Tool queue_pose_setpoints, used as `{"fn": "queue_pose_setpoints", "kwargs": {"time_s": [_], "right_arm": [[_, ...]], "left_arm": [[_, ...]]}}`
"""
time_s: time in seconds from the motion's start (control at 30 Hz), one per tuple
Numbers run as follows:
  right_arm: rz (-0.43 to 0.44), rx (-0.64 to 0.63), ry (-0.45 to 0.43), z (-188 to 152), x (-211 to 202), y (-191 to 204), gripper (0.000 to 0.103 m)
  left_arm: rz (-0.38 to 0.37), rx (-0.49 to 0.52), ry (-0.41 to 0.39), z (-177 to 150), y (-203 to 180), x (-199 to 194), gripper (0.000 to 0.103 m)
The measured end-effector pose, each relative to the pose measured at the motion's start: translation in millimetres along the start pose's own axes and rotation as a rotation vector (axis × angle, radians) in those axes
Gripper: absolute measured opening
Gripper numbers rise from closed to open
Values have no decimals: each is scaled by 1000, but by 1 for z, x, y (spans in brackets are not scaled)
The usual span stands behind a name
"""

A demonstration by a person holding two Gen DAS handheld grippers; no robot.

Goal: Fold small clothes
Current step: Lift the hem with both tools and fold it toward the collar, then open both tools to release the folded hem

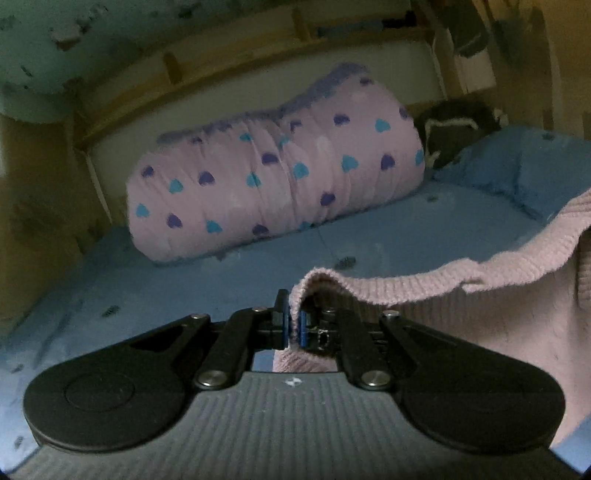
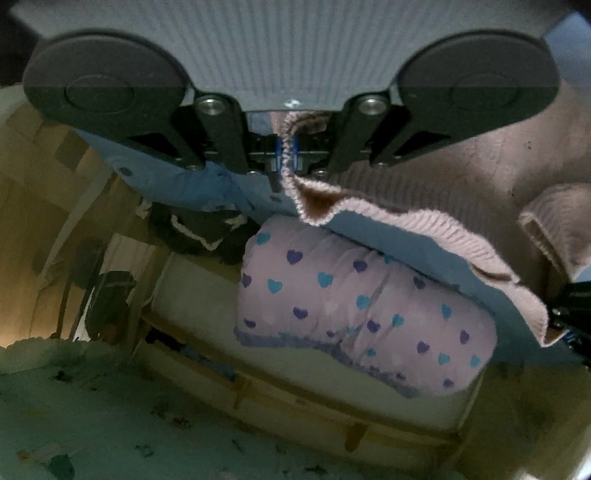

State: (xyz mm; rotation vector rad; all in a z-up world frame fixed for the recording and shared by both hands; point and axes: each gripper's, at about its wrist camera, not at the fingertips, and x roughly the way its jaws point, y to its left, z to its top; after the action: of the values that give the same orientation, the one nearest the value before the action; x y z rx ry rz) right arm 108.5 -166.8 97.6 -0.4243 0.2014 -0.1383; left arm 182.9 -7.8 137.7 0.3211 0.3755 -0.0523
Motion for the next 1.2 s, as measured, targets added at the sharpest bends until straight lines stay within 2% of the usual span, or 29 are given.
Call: {"fn": "queue_pose_setpoints", "kwargs": {"time_s": [0.23, 0.43, 0.57, 0.63, 0.7, 0.73, 0.77, 0.8, 0.97, 1.1, 1.2], "right_arm": [[17, -47, 134, -31, 74, 29, 8], [58, -54, 256, -62, 115, 50, 8], [65, -44, 296, -67, 121, 54, 10], [79, -29, 308, -63, 117, 49, 10], [99, 6, 322, -58, 116, 41, 14], [102, 40, 325, -55, 111, 35, 24], [99, 73, 326, -52, 110, 29, 34], [96, 111, 327, -49, 104, 22, 37], [134, 229, 346, -44, 77, -4, 40], [154, 194, 364, -45, 61, -12, 40], [179, 150, 352, -49, 50, -16, 40]], "left_arm": [[-33, 24, 135, -32, -16, 89, 7], [-55, -12, 230, -55, -19, 123, 8], [-68, 1, 233, -49, -16, 113, 10], [-86, -22, 235, -43, -10, 98, 15], [-103, -44, 238, -37, -3, 80, 32], [-106, -52, 238, -34, 1, 70, 39], [-103, -61, 230, -32, 5, 60, 51], [-102, -64, 225, -30, 8, 50, 58], [-127, -82, 213, -34, 22, 10, 64], [-185, -96, 199, -44, 24, -6, 67], [-221, -61, 209, -49, 17, -4, 68]]}}
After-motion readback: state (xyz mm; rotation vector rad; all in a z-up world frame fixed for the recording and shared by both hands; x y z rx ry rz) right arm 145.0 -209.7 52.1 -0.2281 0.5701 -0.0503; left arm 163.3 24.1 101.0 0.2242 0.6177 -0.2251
